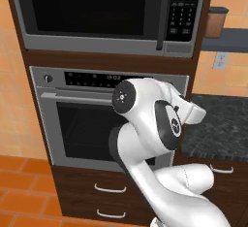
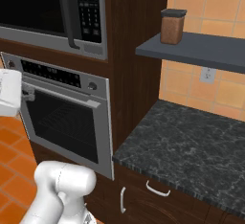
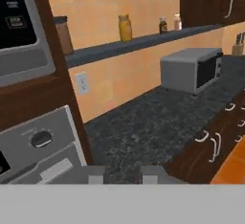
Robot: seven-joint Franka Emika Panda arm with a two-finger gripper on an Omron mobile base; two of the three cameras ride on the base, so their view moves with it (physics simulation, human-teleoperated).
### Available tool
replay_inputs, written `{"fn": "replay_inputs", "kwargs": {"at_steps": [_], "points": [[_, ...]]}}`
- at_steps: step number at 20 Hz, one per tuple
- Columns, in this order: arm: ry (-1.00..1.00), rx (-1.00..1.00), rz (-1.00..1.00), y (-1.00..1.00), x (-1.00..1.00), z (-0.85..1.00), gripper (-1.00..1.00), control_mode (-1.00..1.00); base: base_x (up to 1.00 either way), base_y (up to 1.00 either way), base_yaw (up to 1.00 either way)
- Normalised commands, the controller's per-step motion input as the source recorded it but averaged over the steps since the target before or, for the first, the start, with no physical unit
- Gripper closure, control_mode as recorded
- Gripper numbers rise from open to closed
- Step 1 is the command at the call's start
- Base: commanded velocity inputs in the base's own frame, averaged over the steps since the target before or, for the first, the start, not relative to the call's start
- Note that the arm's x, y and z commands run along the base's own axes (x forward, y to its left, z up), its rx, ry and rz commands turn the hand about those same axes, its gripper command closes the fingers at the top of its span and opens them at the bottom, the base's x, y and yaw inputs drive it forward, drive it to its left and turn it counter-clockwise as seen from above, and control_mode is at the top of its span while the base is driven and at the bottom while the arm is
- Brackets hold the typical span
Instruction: Open the microwave, place the bowl with waffle inside the microwave, then close the microwave door and turn it on.
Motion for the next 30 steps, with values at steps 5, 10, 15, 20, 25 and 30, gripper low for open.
{"fn": "replay_inputs", "kwargs": {"at_steps": [5, 10, 15, 20, 25, 30], "points": [[0.32, -0.28, 0.27, -0.09, -0.15, 0.52, 1.00, -1.00, 0.00, 0.00, 0.00], [-0.27, -0.18, 0.30, -0.10, -0.17, 0.23, 1.00, -1.00, 0.00, 0.00, 0.00], [-0.40, -0.07, 0.03, -0.21, -0.10, 0.19, 1.00, -1.00, 0.00, 0.00, 0.00], [-0.36, -0.03, 0.00, -0.27, -0.10, 0.02, 1.00, -1.00, 0.00, 0.00, 0.00], [-0.08, -0.01, 0.00, 0.00, -0.01, 0.25, 1.00, -1.00, 0.00, 0.00, 0.00], [-0.01, 0.00, 0.07, -0.14, 0.10, 0.00, 1.00, -1.00, 0.00, 0.00, 0.00]]}}
